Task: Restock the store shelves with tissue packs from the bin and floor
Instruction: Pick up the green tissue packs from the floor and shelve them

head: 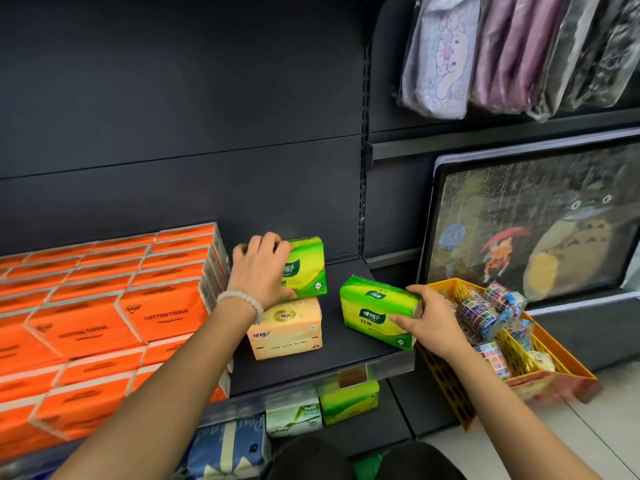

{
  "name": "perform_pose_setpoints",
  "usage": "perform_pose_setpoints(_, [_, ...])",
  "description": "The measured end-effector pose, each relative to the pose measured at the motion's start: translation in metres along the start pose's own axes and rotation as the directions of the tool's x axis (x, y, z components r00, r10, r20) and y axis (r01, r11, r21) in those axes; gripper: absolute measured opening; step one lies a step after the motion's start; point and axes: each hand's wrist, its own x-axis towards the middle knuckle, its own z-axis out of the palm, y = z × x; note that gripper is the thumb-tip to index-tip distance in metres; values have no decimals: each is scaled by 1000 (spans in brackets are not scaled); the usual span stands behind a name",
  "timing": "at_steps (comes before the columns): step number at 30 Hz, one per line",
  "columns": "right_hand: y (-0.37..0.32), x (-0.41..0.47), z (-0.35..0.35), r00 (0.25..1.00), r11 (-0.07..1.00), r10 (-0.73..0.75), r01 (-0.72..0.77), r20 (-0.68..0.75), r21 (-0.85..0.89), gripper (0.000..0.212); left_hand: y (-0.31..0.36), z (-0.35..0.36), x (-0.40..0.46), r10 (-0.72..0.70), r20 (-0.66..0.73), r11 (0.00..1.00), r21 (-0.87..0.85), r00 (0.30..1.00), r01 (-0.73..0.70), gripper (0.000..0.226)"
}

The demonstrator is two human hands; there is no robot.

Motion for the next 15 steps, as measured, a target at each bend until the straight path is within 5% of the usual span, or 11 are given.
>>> perform_pose_setpoints(5, [-2, 0, 0, 999, 999, 31, -32, 25, 34, 75, -9, -3, -2, 20, 32, 985, -174, 999, -14, 61])
perform_pose_setpoints(9, [2, -2, -1, 994, 989, 106, -110, 40, 97, 87, -13, -11, 1, 48, 169, 978, -210, 985, -12, 77])
perform_pose_setpoints(15, [16, -5, -5, 982, 953, 183, -191, 55, 234, 71, -6, -16, 1, 107, 148, 975, -212, 983, -74, 69])
